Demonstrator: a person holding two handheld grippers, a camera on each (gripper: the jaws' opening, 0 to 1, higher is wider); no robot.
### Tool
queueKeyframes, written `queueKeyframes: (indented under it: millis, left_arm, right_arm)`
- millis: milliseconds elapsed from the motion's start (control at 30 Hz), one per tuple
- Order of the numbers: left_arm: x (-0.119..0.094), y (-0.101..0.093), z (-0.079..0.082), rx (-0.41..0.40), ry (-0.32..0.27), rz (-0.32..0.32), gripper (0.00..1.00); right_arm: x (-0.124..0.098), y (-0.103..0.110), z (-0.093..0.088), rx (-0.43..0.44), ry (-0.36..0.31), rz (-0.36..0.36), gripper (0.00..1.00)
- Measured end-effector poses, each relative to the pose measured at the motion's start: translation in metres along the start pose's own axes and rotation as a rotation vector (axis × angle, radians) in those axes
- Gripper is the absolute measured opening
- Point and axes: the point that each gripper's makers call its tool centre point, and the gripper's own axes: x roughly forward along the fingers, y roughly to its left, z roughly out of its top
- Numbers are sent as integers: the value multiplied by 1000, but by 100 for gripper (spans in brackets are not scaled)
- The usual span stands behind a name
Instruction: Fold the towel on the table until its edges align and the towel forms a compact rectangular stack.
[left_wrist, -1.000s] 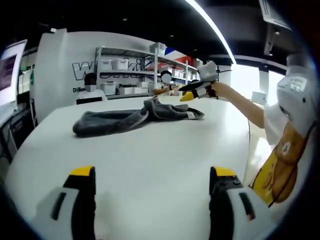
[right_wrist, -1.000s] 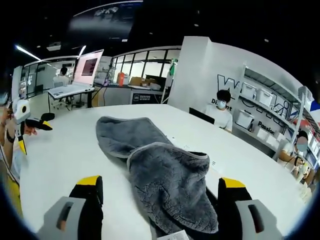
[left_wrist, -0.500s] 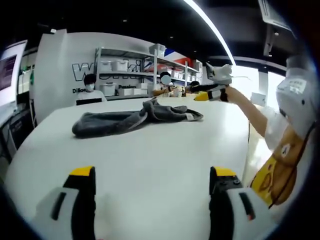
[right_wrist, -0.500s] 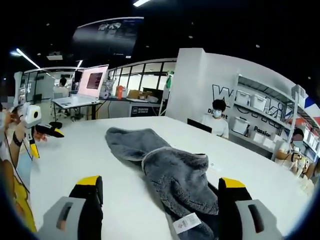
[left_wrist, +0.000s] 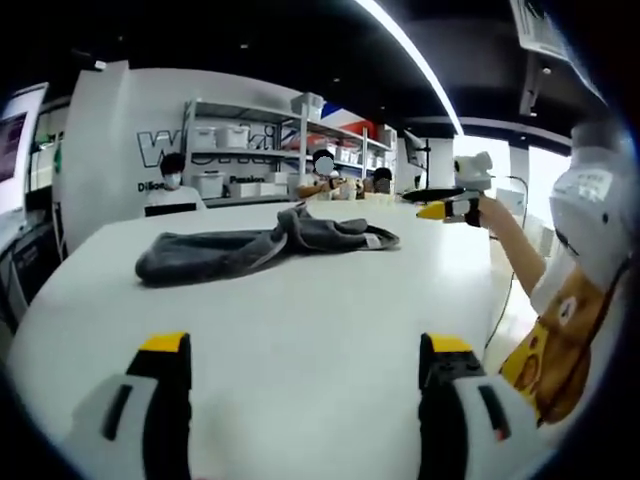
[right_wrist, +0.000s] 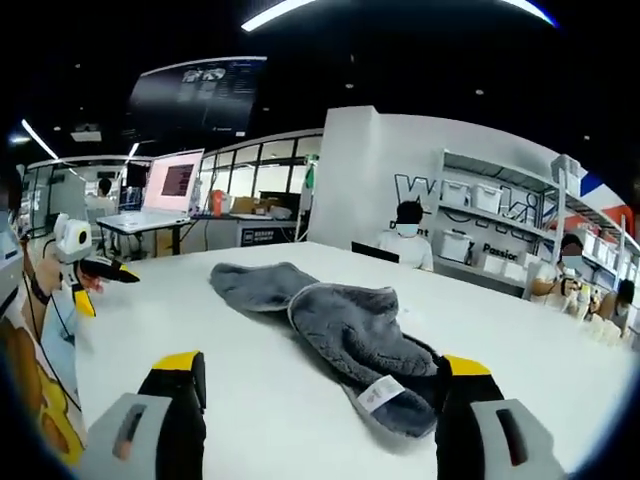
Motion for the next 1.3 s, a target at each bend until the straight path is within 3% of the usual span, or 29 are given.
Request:
queueKeyframes:
  millis: [400, 500, 633, 867, 1300]
  left_arm:
    - [-1, 7, 4, 20, 0, 3, 99]
    - [0, 7, 4, 19, 0, 5, 99]
    - [1, 7, 9, 18, -10, 13, 99]
    - [0, 2, 13, 23, -18, 10, 99]
    - [-2, 3, 8, 17, -1, 21, 99]
  right_arm:
    - [-35, -10, -44, 98, 101, -120, 100]
    - [-39, 3, -64, 140, 135, -96, 100]
    - [-44, 7, -75, 185, 119, -91, 100]
    - [-56, 4, -73, 213, 86, -121, 100]
    - [-53, 12, -75, 168, 112, -131, 100]
